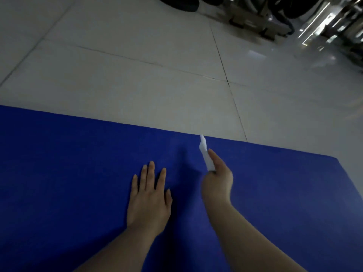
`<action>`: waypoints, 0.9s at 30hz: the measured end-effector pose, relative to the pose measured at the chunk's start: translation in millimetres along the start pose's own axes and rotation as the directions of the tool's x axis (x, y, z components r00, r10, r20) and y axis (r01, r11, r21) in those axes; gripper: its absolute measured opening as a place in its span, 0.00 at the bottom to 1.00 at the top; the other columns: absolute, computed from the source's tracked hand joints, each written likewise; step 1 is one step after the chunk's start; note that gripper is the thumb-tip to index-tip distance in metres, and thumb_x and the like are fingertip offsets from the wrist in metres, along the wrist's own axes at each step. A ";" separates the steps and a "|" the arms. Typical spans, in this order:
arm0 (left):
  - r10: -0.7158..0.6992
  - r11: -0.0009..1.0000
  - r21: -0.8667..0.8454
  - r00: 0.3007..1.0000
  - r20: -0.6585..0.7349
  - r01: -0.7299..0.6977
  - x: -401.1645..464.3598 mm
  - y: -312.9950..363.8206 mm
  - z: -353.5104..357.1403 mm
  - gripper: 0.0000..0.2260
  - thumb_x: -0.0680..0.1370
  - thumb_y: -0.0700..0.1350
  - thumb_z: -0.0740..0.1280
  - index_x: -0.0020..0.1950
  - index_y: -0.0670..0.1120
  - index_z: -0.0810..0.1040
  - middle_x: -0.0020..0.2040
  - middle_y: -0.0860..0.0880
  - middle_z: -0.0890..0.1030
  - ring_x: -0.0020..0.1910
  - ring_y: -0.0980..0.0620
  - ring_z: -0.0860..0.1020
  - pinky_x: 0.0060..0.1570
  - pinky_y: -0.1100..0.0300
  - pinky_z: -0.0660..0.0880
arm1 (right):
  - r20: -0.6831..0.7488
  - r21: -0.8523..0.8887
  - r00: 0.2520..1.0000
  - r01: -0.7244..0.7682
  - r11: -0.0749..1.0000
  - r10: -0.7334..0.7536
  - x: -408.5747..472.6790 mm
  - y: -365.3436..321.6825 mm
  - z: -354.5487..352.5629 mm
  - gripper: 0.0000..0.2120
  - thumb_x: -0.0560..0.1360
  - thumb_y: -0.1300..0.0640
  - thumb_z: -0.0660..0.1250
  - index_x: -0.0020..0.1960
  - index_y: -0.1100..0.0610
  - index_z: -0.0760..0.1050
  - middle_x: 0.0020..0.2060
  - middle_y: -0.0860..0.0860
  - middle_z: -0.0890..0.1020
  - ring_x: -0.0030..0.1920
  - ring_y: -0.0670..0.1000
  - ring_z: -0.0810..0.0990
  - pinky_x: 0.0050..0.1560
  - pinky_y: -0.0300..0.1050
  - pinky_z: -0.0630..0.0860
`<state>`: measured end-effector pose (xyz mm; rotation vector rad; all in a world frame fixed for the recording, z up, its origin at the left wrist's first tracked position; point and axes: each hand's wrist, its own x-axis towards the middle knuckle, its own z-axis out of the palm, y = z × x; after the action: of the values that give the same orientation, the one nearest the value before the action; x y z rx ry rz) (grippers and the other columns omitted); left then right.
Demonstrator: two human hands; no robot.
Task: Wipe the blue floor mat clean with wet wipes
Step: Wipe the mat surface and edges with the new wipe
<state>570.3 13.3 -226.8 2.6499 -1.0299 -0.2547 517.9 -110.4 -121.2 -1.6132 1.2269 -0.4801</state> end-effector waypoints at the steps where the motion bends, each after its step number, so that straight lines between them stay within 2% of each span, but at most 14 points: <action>1: 0.003 1.000 -0.008 1.000 -0.030 -0.003 1.3 -0.3 -1.8 0.26 0.81 0.52 0.46 0.71 0.42 0.70 0.74 0.38 0.64 0.73 0.42 0.62 0.71 0.46 0.51 | 0.047 -0.101 0.994 0.105 0.989 -0.100 6.5 -4.3 16.6 0.31 0.75 0.76 0.53 0.67 0.47 0.71 0.57 0.46 0.78 0.47 0.50 0.79 0.42 0.35 0.77; 2: -0.005 1.000 -0.019 0.999 -0.050 0.005 2.2 -1.3 -1.1 0.27 0.82 0.52 0.42 0.71 0.42 0.70 0.73 0.39 0.65 0.72 0.42 0.62 0.71 0.47 0.50 | 0.136 -0.231 0.966 0.248 0.941 -0.221 14.7 -4.6 33.1 0.31 0.75 0.75 0.55 0.71 0.49 0.67 0.66 0.47 0.73 0.60 0.52 0.76 0.56 0.39 0.75; 3: -0.018 1.000 -0.022 0.998 -0.055 0.016 2.9 -1.8 -1.7 0.29 0.82 0.53 0.39 0.71 0.41 0.70 0.73 0.39 0.66 0.72 0.43 0.62 0.71 0.49 0.50 | 0.278 -0.356 0.912 0.390 0.849 -0.303 22.6 -1.6 50.3 0.31 0.76 0.73 0.56 0.75 0.52 0.61 0.73 0.49 0.64 0.72 0.52 0.65 0.68 0.40 0.66; 4: -0.029 0.999 -0.030 0.997 -0.067 0.027 4.0 -2.6 -1.7 0.29 0.82 0.53 0.37 0.71 0.41 0.68 0.73 0.39 0.66 0.72 0.44 0.62 0.71 0.50 0.50 | 0.417 -0.445 0.855 0.488 0.751 -0.309 31.3 3.2 67.0 0.32 0.77 0.70 0.57 0.77 0.54 0.53 0.77 0.49 0.55 0.76 0.51 0.53 0.74 0.41 0.54; 5: -0.042 0.998 -0.045 0.995 -0.086 0.039 3.9 -3.8 -1.4 0.29 0.82 0.53 0.37 0.72 0.42 0.65 0.73 0.40 0.66 0.73 0.44 0.61 0.71 0.50 0.51 | 0.500 -0.508 0.823 0.530 0.679 -0.269 39.5 5.9 80.3 0.32 0.79 0.66 0.56 0.78 0.55 0.46 0.78 0.49 0.47 0.77 0.50 0.45 0.75 0.42 0.44; 7: -0.067 0.995 -0.086 0.992 -0.109 0.058 5.0 -4.8 -0.6 0.27 0.82 0.54 0.37 0.73 0.42 0.61 0.73 0.41 0.65 0.73 0.46 0.60 0.71 0.52 0.51 | 0.549 -0.577 0.800 0.571 0.584 -0.240 55.8 8.4 95.9 0.31 0.82 0.57 0.53 0.78 0.55 0.39 0.77 0.49 0.40 0.77 0.49 0.38 0.73 0.46 0.35; 9: -0.072 0.994 -0.096 0.987 -0.146 0.059 7.1 -4.0 -0.4 0.23 0.81 0.52 0.43 0.72 0.43 0.62 0.72 0.40 0.67 0.72 0.46 0.61 0.71 0.53 0.51 | 0.581 -0.603 0.762 0.639 0.478 -0.286 70.7 12.1 101.0 0.29 0.83 0.51 0.50 0.78 0.54 0.39 0.77 0.49 0.40 0.77 0.49 0.38 0.72 0.47 0.34; 12: -0.087 0.993 -0.088 0.986 -0.144 0.075 9.9 -2.2 0.2 0.24 0.74 0.50 0.52 0.69 0.45 0.64 0.71 0.40 0.69 0.71 0.45 0.62 0.71 0.53 0.51 | 0.609 -0.585 0.711 0.702 0.407 -0.351 83.8 20.2 98.9 0.26 0.84 0.51 0.46 0.78 0.53 0.41 0.77 0.47 0.41 0.77 0.48 0.40 0.71 0.44 0.33; 16: -0.096 0.995 -0.042 0.988 -0.123 0.091 10.1 -0.6 -1.9 0.24 0.73 0.49 0.53 0.69 0.45 0.66 0.72 0.41 0.68 0.71 0.46 0.62 0.71 0.53 0.51 | 0.604 -0.589 0.709 0.704 0.397 -0.364 92.0 22.3 90.7 0.28 0.82 0.62 0.48 0.78 0.54 0.41 0.77 0.47 0.43 0.77 0.47 0.41 0.71 0.42 0.33; 20: -0.079 0.997 0.018 0.992 -0.100 0.081 8.8 -2.2 -0.8 0.24 0.75 0.50 0.53 0.69 0.44 0.70 0.73 0.42 0.67 0.72 0.46 0.61 0.70 0.53 0.51 | 0.523 -0.658 0.774 0.633 0.408 -0.358 107.4 32.3 46.8 0.33 0.78 0.69 0.52 0.78 0.54 0.44 0.78 0.48 0.45 0.77 0.48 0.43 0.71 0.40 0.35; 22: -0.077 0.997 0.012 0.992 -0.103 0.079 8.1 -1.7 -0.2 0.24 0.75 0.50 0.53 0.69 0.45 0.69 0.74 0.42 0.66 0.73 0.46 0.61 0.71 0.53 0.51 | 0.405 -0.735 0.846 0.526 0.427 -0.347 117.0 46.2 12.4 0.33 0.77 0.71 0.53 0.78 0.56 0.46 0.78 0.50 0.47 0.77 0.49 0.46 0.74 0.41 0.39; 24: -0.078 0.997 0.001 0.991 -0.113 0.078 8.2 -0.3 -0.1 0.24 0.75 0.50 0.53 0.69 0.45 0.68 0.74 0.42 0.66 0.72 0.46 0.61 0.71 0.53 0.51 | 0.204 -0.795 0.929 0.341 0.501 -0.309 126.2 53.8 -18.0 0.32 0.76 0.72 0.54 0.78 0.58 0.50 0.78 0.53 0.51 0.77 0.52 0.50 0.76 0.46 0.47; 26: -0.079 0.997 0.001 0.989 -0.124 0.079 8.6 0.1 -0.4 0.24 0.75 0.50 0.53 0.69 0.45 0.69 0.73 0.42 0.66 0.72 0.46 0.61 0.70 0.53 0.51 | 0.067 -0.784 0.968 0.200 0.587 -0.240 131.3 56.8 -24.3 0.32 0.76 0.72 0.54 0.78 0.59 0.52 0.78 0.53 0.50 0.77 0.53 0.51 0.76 0.47 0.49; 27: -0.078 0.997 0.007 0.989 -0.127 0.079 8.9 0.1 -0.5 0.24 0.75 0.50 0.53 0.69 0.45 0.69 0.73 0.42 0.66 0.72 0.46 0.61 0.70 0.53 0.51 | 0.049 -0.760 0.971 0.188 0.622 -0.234 128.7 54.1 -16.0 0.31 0.76 0.72 0.54 0.77 0.59 0.54 0.78 0.53 0.51 0.76 0.53 0.53 0.76 0.49 0.52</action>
<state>576.9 7.2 -226.8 2.6822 -0.8917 -0.0956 531.5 -229.9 -193.9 -2.5091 1.3776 -0.1263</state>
